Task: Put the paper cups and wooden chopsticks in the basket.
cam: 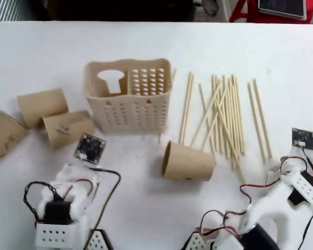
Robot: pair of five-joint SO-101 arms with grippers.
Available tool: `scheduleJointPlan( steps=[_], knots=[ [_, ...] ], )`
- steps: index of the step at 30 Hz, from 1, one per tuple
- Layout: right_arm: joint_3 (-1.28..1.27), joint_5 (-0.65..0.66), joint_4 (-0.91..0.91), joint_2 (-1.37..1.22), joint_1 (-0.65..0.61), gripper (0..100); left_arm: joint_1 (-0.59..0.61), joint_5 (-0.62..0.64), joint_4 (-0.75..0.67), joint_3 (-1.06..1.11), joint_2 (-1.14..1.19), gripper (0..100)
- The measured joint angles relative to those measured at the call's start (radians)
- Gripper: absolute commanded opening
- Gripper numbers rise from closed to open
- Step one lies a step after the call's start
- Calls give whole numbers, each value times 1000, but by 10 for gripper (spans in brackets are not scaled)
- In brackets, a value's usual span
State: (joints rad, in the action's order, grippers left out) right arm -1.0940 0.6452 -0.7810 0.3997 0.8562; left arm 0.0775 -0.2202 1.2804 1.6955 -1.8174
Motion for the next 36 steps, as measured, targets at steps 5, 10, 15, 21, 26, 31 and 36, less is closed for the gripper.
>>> scheduleJointPlan(
  steps=[5, 10, 15, 21, 26, 31, 36],
  knots=[
    [2, 0, 80, -87, 20, 341, 0, 0, 0, 0, 0, 24],
    [-2, 0, 292, -172, 25, 193, 0, 0, 0, 0, 0, 24],
    [-8, 2, 620, -250, 25, 66, 0, 0, 0, 0, 0, 24],
    [-9, 14, 809, -295, 25, 60, 0, 0, 0, 0, 0, 24],
    [-9, -84, 833, -282, -2, 61, 0, 0, 0, 0, 0, 24],
    [-14, -279, 816, -158, -117, 62, 0, 0, 0, 0, 0, 24],
    [-15, -376, 592, 106, -316, 63, 0, 0, 0, 0, 0, 24]
  ],
)
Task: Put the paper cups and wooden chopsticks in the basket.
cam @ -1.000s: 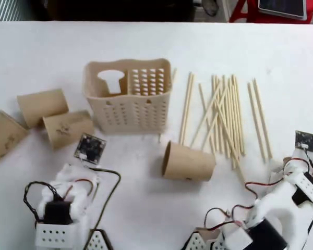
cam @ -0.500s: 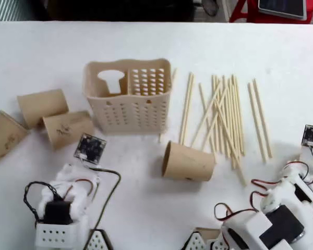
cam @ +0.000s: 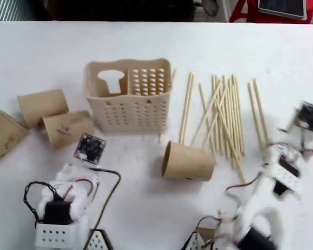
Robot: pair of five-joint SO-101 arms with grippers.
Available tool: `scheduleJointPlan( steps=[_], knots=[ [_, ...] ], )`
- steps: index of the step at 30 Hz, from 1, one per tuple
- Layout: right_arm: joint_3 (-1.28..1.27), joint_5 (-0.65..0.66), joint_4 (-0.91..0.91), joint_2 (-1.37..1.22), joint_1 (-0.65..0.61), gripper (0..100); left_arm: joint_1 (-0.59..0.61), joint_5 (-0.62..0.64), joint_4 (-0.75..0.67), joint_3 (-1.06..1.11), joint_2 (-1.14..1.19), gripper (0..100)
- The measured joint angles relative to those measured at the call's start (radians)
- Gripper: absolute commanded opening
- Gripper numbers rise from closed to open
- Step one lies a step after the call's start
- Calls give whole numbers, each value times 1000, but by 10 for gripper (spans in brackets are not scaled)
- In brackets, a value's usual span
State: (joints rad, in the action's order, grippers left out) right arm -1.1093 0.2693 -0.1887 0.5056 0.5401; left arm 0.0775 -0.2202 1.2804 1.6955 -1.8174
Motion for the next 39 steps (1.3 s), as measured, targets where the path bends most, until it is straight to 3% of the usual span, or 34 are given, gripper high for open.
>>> scheduleJointPlan(
  steps=[10, 13, 18, 22, 39],
  knots=[
    [66, -11, -451, 694, -502, 55, 0, 0, 0, 0, 0, 24],
    [137, -17, -448, 769, -637, 14, 0, 0, 0, 0, 0, 24],
    [160, -17, -250, 723, -878, 16, 0, 0, 0, 0, 0, 24],
    [183, -17, -126, 614, -914, 16, 0, 0, 0, 0, 0, 24],
    [242, -41, 29, 431, -956, 16, 0, 0, 0, 0, 0, 24]
  ],
)
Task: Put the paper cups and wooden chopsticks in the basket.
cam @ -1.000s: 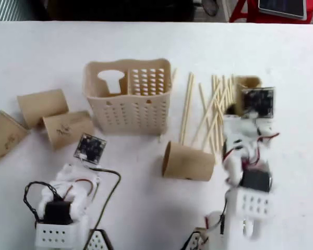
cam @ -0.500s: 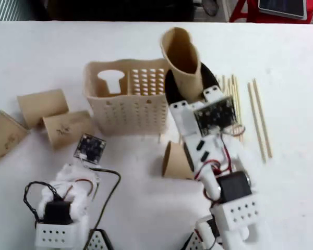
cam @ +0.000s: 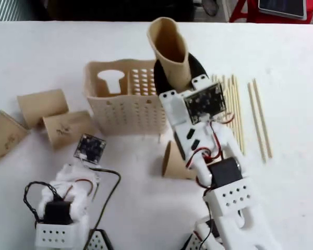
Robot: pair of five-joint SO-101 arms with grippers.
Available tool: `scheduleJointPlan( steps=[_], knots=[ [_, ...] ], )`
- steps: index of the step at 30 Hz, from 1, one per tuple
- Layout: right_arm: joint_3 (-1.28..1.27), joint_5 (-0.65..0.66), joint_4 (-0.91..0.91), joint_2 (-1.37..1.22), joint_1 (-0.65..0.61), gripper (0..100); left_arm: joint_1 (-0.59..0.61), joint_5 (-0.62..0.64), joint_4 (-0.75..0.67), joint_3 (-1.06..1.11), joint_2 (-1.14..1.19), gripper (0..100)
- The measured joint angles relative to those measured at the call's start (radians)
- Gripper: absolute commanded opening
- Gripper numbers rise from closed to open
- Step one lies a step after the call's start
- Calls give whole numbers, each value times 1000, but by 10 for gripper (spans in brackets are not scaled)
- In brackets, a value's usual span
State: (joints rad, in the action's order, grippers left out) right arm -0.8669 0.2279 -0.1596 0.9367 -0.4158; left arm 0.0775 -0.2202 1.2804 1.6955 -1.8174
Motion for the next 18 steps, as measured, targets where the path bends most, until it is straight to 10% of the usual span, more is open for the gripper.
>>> scheduleJointPlan(
  steps=[18],
  knots=[
    [0, -187, -66, 77, 94, 17, 0, 0, 0, 0, 0, 24]
  ],
)
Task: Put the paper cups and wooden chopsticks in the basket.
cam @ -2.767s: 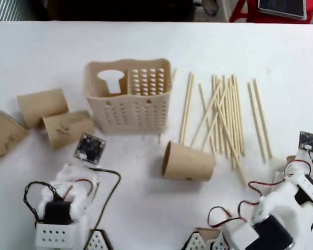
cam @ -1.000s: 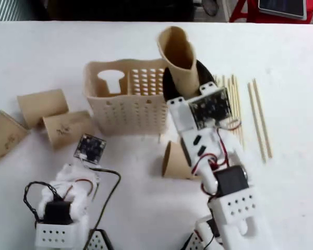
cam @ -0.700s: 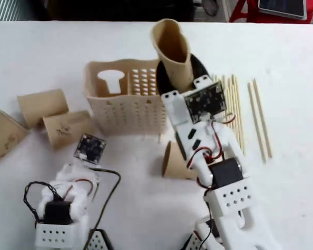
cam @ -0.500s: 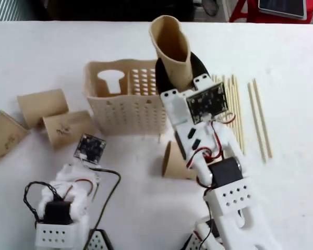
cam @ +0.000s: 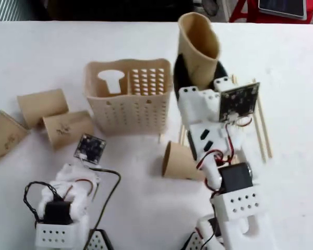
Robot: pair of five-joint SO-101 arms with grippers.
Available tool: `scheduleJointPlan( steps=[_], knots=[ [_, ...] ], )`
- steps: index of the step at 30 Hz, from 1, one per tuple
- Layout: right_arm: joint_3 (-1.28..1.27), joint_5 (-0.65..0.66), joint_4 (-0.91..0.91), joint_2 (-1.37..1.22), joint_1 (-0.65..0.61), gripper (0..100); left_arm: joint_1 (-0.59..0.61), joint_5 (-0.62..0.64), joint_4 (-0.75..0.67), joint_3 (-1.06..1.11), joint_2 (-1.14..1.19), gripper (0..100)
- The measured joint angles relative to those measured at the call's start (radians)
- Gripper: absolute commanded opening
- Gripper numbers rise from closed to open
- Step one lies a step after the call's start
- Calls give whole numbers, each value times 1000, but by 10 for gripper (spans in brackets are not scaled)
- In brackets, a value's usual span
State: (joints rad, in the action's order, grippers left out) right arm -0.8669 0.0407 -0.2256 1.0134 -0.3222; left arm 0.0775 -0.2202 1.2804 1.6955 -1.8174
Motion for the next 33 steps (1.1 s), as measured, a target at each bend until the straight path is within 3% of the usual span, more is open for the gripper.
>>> scheduleJointPlan(
  steps=[6, 14, 17, 24, 27, 33],
  knots=[
    [0, 0, -117, 6, 72, 17, 0, 0, 0, 0, 0, 24],
    [-103, 2, -400, 101, 423, 18, 0, 0, 0, 0, 0, 24],
    [-244, 43, -394, 152, 479, 18, 0, 0, 0, 0, 0, 24],
    [-601, 123, -181, 282, 496, 18, 0, 0, 0, 0, 0, 24],
    [-677, 198, -130, 324, 505, 18, 0, 0, 0, 0, 0, 24],
    [-701, 213, -104, 348, 528, 18, 0, 0, 0, 0, 0, 24]
  ],
)
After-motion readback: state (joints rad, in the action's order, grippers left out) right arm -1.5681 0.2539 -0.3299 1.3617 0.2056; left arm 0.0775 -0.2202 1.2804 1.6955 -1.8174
